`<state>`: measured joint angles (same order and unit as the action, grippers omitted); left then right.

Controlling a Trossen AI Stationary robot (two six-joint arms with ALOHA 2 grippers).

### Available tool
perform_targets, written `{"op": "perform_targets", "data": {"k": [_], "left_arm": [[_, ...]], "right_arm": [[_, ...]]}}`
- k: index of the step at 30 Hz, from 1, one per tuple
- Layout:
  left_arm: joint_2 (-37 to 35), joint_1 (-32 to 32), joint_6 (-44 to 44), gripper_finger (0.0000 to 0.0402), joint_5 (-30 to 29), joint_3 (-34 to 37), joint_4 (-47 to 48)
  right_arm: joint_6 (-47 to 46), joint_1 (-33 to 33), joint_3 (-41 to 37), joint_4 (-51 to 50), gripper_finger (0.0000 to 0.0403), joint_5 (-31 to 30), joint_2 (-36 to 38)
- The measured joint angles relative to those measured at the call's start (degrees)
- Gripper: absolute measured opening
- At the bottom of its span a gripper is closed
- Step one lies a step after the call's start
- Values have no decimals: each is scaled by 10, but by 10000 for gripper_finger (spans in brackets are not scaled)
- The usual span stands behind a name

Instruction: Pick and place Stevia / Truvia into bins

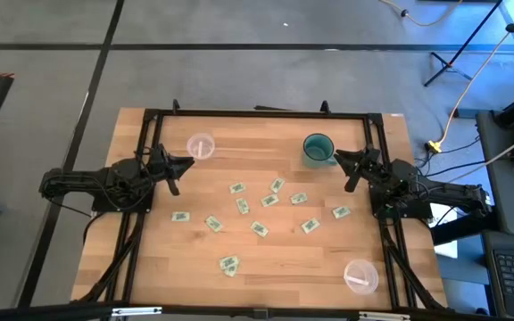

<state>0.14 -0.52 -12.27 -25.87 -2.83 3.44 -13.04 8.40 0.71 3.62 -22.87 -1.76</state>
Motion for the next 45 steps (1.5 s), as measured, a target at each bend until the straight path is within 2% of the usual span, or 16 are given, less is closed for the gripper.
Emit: {"op": "perform_targets", "data": {"k": [19, 30, 45], "left_arm": [[0, 0, 0, 56, 0, 0, 0], [0, 0, 0, 54, 0, 0, 0], [0, 0, 0, 53, 0, 0, 0]], "right_arm": [[3, 0, 0, 0, 102, 0, 0], [-34, 0, 0, 0, 102, 0, 0], [-14, 0, 0, 0, 102, 0, 0]]}}
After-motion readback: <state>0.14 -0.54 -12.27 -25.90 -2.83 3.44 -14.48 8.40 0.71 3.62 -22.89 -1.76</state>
